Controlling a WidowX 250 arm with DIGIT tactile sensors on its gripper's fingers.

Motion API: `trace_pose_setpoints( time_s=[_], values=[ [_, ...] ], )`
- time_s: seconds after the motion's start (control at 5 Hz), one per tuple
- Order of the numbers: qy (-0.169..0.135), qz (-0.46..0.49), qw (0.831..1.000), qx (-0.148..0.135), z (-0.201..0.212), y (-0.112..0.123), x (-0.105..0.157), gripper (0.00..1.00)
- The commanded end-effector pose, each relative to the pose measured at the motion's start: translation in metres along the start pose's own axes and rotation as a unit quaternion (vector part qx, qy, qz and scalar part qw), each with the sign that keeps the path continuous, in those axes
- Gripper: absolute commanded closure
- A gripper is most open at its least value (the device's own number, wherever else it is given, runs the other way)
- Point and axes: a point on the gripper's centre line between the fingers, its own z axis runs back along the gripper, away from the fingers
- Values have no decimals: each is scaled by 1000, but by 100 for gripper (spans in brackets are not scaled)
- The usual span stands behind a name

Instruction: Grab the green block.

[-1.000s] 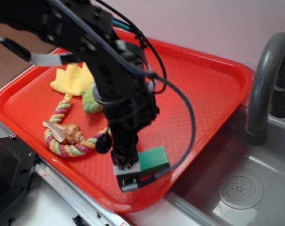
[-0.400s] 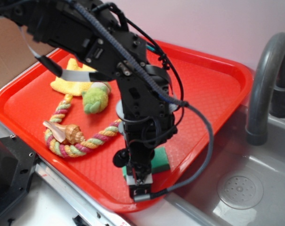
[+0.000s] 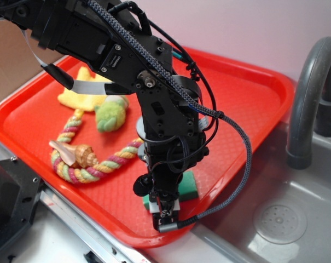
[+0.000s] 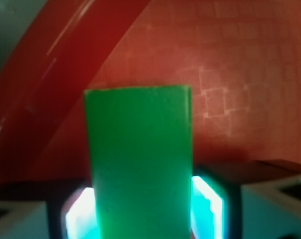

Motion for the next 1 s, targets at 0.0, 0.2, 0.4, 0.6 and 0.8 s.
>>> trace_pose_setpoints(
  time_s=[0.0,0.2,0.4,0.6,0.8],
  values=[
    [-91,150,984,-21,82,60,-27,100],
    [-142,261,954,-38,126,102,-61,100],
    [-171,346,922,-34,170,128,-97,100],
    [-160,408,899,-20,187,146,-112,100],
    [-134,410,902,-14,181,154,-106,100]
  ],
)
